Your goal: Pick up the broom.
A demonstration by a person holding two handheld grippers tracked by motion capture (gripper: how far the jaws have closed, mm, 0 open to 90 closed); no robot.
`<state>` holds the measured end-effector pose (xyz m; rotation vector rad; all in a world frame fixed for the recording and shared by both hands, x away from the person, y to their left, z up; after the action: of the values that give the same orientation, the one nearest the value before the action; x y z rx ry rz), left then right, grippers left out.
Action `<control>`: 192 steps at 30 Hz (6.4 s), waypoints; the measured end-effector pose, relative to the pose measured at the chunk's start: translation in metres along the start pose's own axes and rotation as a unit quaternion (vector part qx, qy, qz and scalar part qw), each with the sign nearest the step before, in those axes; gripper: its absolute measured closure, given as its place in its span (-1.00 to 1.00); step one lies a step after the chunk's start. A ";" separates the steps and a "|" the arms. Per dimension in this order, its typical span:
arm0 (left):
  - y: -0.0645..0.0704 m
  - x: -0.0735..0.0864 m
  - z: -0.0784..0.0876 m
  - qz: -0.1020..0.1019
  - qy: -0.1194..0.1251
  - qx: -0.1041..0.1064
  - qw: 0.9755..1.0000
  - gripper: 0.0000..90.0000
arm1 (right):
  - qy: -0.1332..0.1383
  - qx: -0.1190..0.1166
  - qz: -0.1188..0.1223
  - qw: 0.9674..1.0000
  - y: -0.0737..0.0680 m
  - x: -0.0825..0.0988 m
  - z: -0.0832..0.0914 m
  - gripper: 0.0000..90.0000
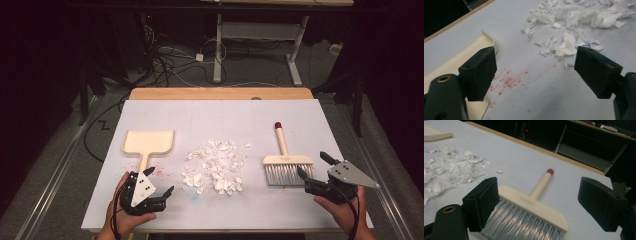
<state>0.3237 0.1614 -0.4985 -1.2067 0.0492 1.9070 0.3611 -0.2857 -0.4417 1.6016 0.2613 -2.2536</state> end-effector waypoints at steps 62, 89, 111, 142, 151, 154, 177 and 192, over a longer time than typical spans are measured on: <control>0.011 0.005 -0.009 -0.014 -0.027 0.028 0.999 -0.61 | -0.338 0.044 -0.094 0.935 0.021 0.018 -0.179 0.53; 0.019 -0.016 -0.006 0.005 -0.005 0.035 0.999 -0.59 | -0.097 -0.018 -0.076 0.992 0.011 -0.063 -0.089 0.58; 0.117 -0.195 -0.097 0.048 0.106 0.175 0.978 -0.24 | -0.002 -0.104 -0.048 0.993 -0.085 -0.099 -0.057 0.58; 0.094 -0.153 -0.045 -0.044 0.081 0.271 0.958 0.45 | -0.030 -0.267 0.104 0.958 -0.116 -0.063 0.001 0.13; 0.099 -0.139 -0.033 -0.097 0.071 0.323 0.939 0.44 | -0.114 -0.330 0.144 0.926 -0.126 -0.027 -0.010 -0.11; 0.104 -0.139 -0.031 -0.115 0.074 0.338 0.931 0.44 | -0.141 -0.360 0.157 0.909 -0.138 -0.015 -0.013 -0.15; 0.072 -0.142 -0.019 -0.095 0.127 0.250 0.955 -0.28 | -0.147 -0.392 0.168 0.893 -0.155 -0.004 -0.017 0.52; 0.012 -0.061 0.003 -0.065 0.056 0.044 0.995 -0.56 | -0.134 -0.230 0.115 0.957 -0.090 -0.023 -0.034 0.52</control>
<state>0.3233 0.1168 -0.4555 -1.2252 0.1117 1.7073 0.3617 -0.1869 -0.4364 1.0205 0.4595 -2.0106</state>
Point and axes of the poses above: each handheld gripper's, and its own axes: z roughly backward along the jaws, x roughly out of its underside, y roughly to its right, the point moved 8 cm from there along -z, roughly forward along the jaws, and after that the axes turned 10 degrees about -z, right-handed, at the moved point
